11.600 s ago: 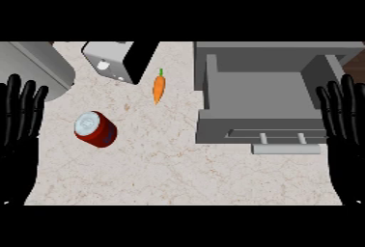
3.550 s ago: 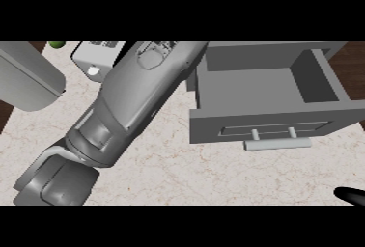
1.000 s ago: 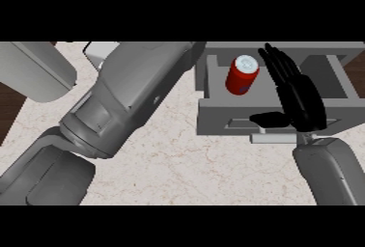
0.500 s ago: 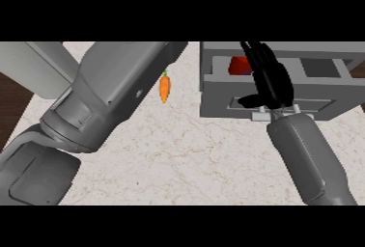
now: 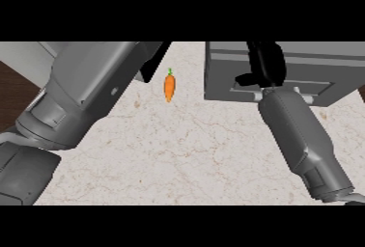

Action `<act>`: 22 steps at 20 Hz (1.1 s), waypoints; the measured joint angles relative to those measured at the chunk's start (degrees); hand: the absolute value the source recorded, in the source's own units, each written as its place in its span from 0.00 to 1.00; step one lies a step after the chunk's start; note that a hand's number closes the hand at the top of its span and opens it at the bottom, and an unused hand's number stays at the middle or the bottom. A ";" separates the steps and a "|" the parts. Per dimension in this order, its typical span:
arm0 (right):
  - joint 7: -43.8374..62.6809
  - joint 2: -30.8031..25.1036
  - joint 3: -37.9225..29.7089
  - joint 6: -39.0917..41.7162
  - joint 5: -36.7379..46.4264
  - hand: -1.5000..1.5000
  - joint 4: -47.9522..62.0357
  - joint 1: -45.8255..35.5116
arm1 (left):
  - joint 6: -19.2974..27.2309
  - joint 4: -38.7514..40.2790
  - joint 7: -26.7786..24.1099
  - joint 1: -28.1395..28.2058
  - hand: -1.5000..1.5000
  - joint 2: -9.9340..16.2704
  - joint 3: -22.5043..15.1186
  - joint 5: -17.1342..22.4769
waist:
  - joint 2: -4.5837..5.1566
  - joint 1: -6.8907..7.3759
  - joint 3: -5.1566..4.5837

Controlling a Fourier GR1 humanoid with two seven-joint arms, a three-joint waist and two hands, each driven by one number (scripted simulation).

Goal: Pick up the can, place it into the drawer and close the drawer

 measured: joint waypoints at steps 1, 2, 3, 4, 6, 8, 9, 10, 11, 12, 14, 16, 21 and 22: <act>-0.06 -0.32 -0.67 -0.62 0.03 0.00 1.82 -1.51 | -0.73 -0.73 0.50 0.48 0.00 0.75 -0.10 -0.06 | 0.05 0.40 0.00; -0.25 -0.42 -1.15 -1.43 0.16 0.00 3.54 -2.88 | -0.46 -1.41 1.03 0.84 0.00 0.96 -0.18 -0.20 | 0.05 0.53 -0.01; -0.17 -0.33 -1.53 -2.07 0.35 0.00 5.15 -4.18 | -0.76 -2.31 1.35 1.53 0.00 1.34 -0.34 -0.31 | 0.02 0.77 -0.02; -0.49 -0.52 -1.95 -2.59 0.37 0.00 6.67 -5.28 | -0.58 -3.25 1.77 2.00 0.00 1.66 -0.53 -0.53 | 0.04 0.92 -0.01; -0.35 -0.70 -2.41 -3.71 1.03 0.00 9.54 -7.26 | -0.76 -4.96 2.73 2.97 0.00 2.33 -0.78 -0.68 | 0.03 1.45 -0.07; -0.71 -0.79 -2.90 -4.07 1.14 0.00 11.98 -9.09 | -1.39 -6.72 3.47 4.39 0.00 3.45 -0.90 -0.78 | 0.15 1.50 0.00; -0.86 -0.89 -3.15 -4.24 1.19 0.00 13.08 -10.00 | -1.74 -7.48 3.90 4.83 0.00 4.02 -0.90 -0.79 | 0.27 1.60 0.05; -0.84 -1.14 -3.36 -4.28 1.31 0.00 14.16 -10.72 | -1.82 -8.61 4.22 5.66 0.00 4.15 -0.91 -0.66 | 0.28 1.87 0.07; -1.02 -1.21 -3.55 -4.28 1.35 0.00 15.15 -11.53 | -2.17 -9.35 4.38 6.25 0.00 4.68 -0.99 -0.76 | 0.40 1.93 0.10; -1.20 -1.24 -3.77 -4.44 1.38 0.00 16.06 -12.09 | -2.16 -10.20 4.60 6.89 0.00 4.82 -1.26 -0.95 | 0.40 2.04 0.09; -1.82 -1.30 -4.15 -4.11 1.31 0.00 17.64 -13.34 | -2.38 -11.88 4.71 8.68 0.00 5.33 -1.41 -1.02 | 0.56 2.06 0.16; -2.66 -1.51 -4.81 -3.79 0.88 0.00 18.90 -14.27 | -2.48 -13.63 5.48 9.70 0.00 5.79 -1.64 -1.07 | 0.71 2.21 0.26; -7.58 -1.46 -7.62 -2.81 -2.21 0.00 19.90 -15.03 | -3.36 -17.81 6.03 13.08 0.00 7.96 -1.63 -0.97 | 0.97 2.18 0.46; -8.72 -1.59 -8.14 -2.27 -2.83 0.00 20.16 -15.22 | -3.42 -18.80 6.22 13.86 0.00 8.30 -1.75 -1.01 | 1.03 2.15 0.53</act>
